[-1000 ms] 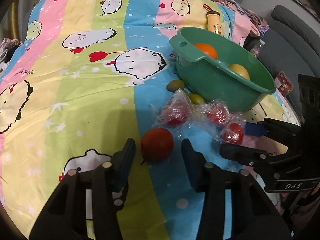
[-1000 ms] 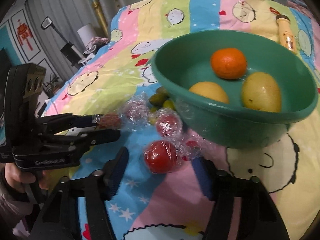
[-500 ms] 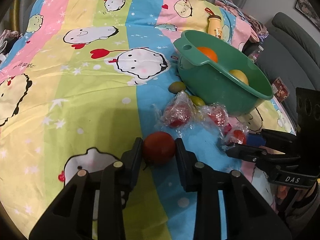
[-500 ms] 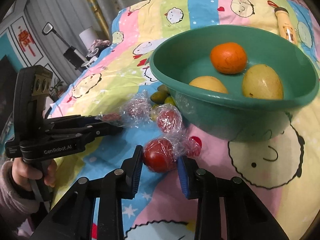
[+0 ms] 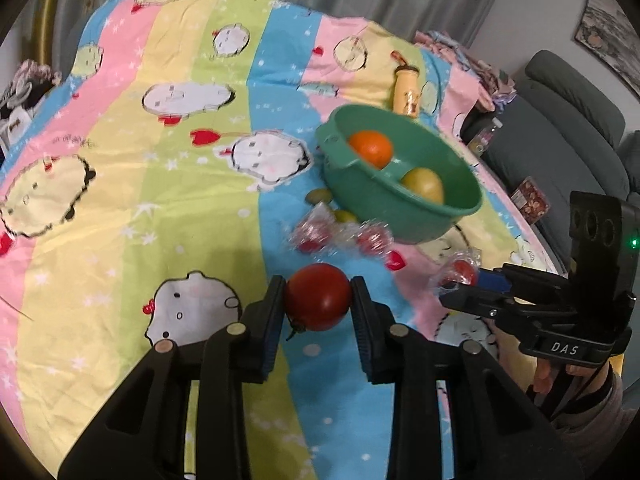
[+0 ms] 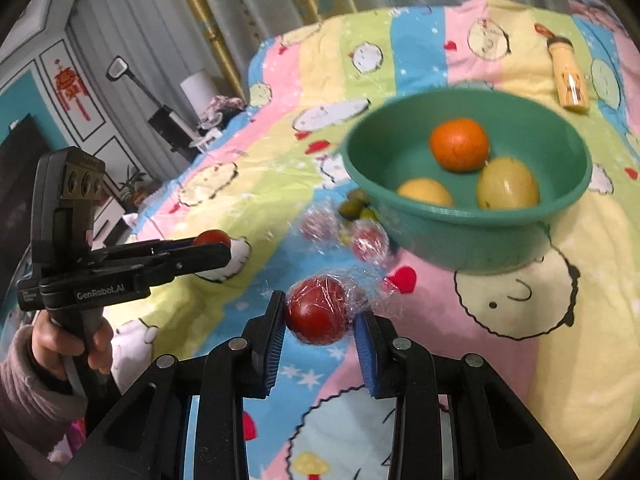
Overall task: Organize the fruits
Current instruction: 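Carry the red tomato over the bowl while the right gripper carries its wrapped item alongside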
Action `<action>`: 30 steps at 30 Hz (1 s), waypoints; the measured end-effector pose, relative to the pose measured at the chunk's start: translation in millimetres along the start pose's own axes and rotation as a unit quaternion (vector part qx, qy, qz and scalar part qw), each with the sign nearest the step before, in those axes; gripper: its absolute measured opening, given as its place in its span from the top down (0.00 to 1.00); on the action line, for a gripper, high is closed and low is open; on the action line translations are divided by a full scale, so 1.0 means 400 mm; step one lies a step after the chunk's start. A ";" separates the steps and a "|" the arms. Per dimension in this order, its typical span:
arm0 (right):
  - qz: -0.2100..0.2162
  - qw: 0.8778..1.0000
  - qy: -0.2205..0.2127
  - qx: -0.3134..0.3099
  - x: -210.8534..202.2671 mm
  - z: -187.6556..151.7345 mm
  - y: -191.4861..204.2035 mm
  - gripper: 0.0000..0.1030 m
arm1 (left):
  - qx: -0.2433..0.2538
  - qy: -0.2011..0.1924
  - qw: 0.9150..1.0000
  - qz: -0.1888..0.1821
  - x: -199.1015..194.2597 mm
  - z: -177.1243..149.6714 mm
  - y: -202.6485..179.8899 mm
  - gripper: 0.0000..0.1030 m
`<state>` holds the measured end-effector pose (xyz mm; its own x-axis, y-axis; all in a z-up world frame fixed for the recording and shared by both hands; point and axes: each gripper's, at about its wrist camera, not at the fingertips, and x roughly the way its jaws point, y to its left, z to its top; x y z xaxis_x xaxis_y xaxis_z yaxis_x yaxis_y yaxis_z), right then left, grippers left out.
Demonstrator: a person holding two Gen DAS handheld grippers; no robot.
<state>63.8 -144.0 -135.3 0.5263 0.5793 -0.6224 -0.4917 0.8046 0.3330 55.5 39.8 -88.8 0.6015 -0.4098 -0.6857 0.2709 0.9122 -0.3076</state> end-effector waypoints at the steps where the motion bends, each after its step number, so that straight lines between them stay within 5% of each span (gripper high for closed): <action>1: -0.001 1.000 -0.007 -0.002 -0.013 0.003 0.005 0.67 | 0.002 -0.003 1.000 0.000 -0.007 0.003 -0.007 0.69; 14: -0.001 0.998 -0.069 0.006 -0.120 0.024 -0.004 0.67 | 0.048 -0.039 0.998 0.008 -0.053 0.067 -0.106 0.69; 30: -0.029 0.993 -0.111 0.037 -0.160 0.064 -0.106 0.67 | 0.089 -0.037 0.995 -0.010 0.034 0.150 -0.181 0.69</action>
<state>68.8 -211.8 -91.4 0.6960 0.5400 -0.4733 -0.4082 0.8398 0.3579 89.1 -31.7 -36.2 0.6469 -0.4331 -0.6276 0.4089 0.8917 -0.1939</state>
